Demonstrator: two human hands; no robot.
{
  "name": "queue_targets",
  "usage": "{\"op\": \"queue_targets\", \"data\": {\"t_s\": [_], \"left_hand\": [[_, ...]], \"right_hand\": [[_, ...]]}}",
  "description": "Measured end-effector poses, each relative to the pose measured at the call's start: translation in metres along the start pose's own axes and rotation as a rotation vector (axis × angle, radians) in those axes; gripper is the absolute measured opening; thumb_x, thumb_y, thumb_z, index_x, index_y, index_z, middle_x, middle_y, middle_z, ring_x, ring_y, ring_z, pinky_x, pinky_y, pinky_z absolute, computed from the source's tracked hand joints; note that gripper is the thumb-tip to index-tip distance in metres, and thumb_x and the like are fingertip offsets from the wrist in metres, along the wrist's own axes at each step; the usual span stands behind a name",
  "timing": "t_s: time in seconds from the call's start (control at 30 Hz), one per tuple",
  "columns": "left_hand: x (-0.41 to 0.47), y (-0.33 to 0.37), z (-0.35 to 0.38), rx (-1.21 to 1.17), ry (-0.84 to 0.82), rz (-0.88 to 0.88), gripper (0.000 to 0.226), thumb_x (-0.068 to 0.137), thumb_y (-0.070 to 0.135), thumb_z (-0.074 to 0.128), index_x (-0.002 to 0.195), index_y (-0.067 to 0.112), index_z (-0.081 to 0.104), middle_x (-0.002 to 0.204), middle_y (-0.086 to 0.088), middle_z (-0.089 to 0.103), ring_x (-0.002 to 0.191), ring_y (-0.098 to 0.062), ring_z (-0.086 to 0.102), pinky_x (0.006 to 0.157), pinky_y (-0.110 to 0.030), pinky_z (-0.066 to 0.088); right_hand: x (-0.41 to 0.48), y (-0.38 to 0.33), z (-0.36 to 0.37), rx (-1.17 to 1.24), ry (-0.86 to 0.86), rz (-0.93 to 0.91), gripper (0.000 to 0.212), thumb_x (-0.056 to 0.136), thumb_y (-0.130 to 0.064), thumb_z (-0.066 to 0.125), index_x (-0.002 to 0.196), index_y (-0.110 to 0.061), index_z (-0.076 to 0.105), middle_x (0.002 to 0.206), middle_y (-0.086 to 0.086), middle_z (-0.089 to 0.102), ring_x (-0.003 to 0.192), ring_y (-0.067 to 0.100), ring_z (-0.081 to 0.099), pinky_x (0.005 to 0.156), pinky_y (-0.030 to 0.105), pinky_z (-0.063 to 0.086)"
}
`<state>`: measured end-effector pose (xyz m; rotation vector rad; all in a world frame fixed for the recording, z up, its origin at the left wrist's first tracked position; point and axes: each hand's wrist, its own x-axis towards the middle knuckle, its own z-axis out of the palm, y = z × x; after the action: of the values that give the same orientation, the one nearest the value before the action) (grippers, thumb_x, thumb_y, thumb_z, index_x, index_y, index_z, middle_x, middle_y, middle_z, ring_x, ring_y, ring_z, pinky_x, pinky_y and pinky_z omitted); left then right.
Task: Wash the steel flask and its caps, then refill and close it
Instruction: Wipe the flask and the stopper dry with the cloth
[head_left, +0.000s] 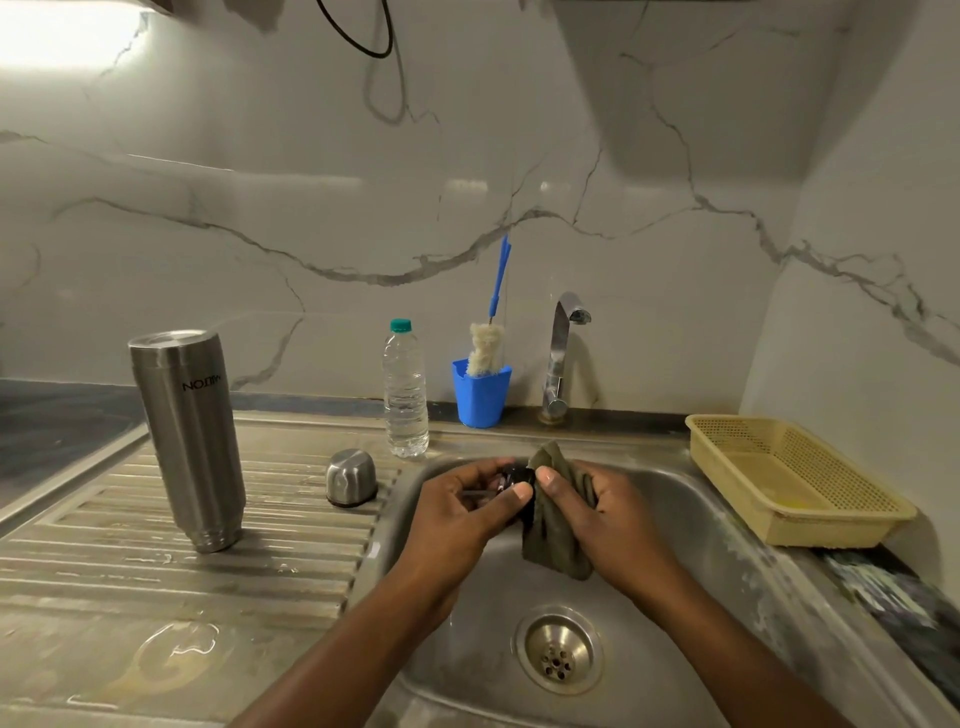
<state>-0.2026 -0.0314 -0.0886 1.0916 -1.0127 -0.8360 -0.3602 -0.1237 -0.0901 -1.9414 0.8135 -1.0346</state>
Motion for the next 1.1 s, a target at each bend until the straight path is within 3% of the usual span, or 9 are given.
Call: {"op": "queue_targets", "data": {"t_s": [0.2,0.3,0.43,0.53,0.67,0.73,0.83,0.93,1.1], "left_hand": [[0.000,0.001,-0.001,-0.062,0.024,-0.013,0.028,0.094,0.010,0.075,0.121,0.015,0.075,0.110,-0.003,0.081,0.108,-0.019,0.076,0.093,-0.030,0.062],[-0.001,0.001,0.000,-0.136,0.011,-0.054,0.021,0.095,0.012,0.073,0.115,0.012,0.078,0.110,-0.010,0.080,0.108,-0.023,0.076,0.088,-0.029,0.062],[0.001,0.001,0.000,-0.191,0.029,-0.077,0.024,0.093,0.020,0.071,0.115,0.011,0.078,0.110,-0.011,0.080,0.108,-0.025,0.076,0.090,-0.032,0.062],[0.003,0.001,0.000,-0.293,0.027,-0.106,0.026,0.094,0.019,0.069,0.116,0.006,0.076,0.111,-0.017,0.079,0.110,-0.030,0.076,0.090,-0.033,0.063],[0.005,0.004,-0.001,-0.358,-0.004,-0.066,0.031,0.092,0.009,0.070,0.122,0.003,0.072,0.116,-0.017,0.078,0.112,-0.029,0.075,0.094,-0.033,0.062],[0.006,0.001,-0.002,-0.347,-0.013,-0.046,0.033,0.092,0.000,0.070,0.125,0.004,0.070,0.118,-0.017,0.077,0.114,-0.029,0.074,0.095,-0.035,0.062],[0.006,-0.006,-0.004,-0.182,0.004,0.018,0.044,0.089,0.000,0.077,0.130,0.011,0.069,0.120,-0.011,0.077,0.117,-0.027,0.073,0.100,-0.039,0.059],[0.007,-0.009,-0.006,0.113,0.059,0.152,0.047,0.086,0.006,0.084,0.128,0.021,0.070,0.119,-0.001,0.077,0.114,-0.016,0.073,0.093,-0.030,0.061],[0.010,-0.010,-0.003,0.373,0.155,0.306,0.049,0.081,0.012,0.089,0.123,0.028,0.071,0.120,0.010,0.065,0.113,-0.003,0.067,0.092,-0.018,0.057]], "right_hand": [[-0.005,-0.009,-0.003,-0.035,-0.018,-0.178,0.017,0.103,-0.033,0.061,0.113,-0.029,0.075,0.094,-0.011,0.076,0.090,0.005,0.073,0.076,0.019,0.057],[-0.005,-0.009,-0.006,-0.223,0.027,-0.360,0.026,0.100,-0.023,0.068,0.125,-0.027,0.073,0.108,-0.018,0.076,0.104,-0.001,0.070,0.087,0.015,0.054],[-0.004,-0.004,-0.007,-0.323,0.042,-0.523,0.039,0.094,-0.022,0.076,0.133,-0.021,0.071,0.132,-0.008,0.071,0.125,-0.001,0.063,0.106,0.024,0.051],[-0.004,-0.002,-0.004,-0.329,0.048,-0.578,0.044,0.092,-0.017,0.078,0.135,-0.020,0.069,0.140,-0.006,0.067,0.132,0.001,0.059,0.111,0.023,0.047],[-0.005,-0.006,0.006,-0.160,0.103,-0.441,0.040,0.095,-0.016,0.072,0.134,-0.024,0.069,0.135,-0.013,0.069,0.127,-0.003,0.060,0.106,0.014,0.046],[-0.006,-0.008,0.008,-0.055,0.105,-0.283,0.033,0.099,-0.019,0.069,0.131,-0.026,0.071,0.121,-0.017,0.074,0.116,-0.004,0.066,0.096,0.013,0.050],[-0.004,-0.007,0.009,0.124,0.047,-0.027,0.018,0.102,-0.034,0.062,0.113,-0.029,0.076,0.098,-0.007,0.079,0.096,0.007,0.074,0.086,0.029,0.058],[-0.005,-0.003,0.012,0.238,0.049,0.190,0.024,0.099,-0.042,0.065,0.101,-0.022,0.078,0.090,0.000,0.080,0.088,0.014,0.077,0.084,0.039,0.062],[-0.007,-0.007,0.010,0.217,0.168,0.135,0.006,0.093,-0.026,0.076,0.094,-0.021,0.079,0.083,-0.002,0.080,0.082,0.014,0.077,0.074,0.031,0.062]]}}
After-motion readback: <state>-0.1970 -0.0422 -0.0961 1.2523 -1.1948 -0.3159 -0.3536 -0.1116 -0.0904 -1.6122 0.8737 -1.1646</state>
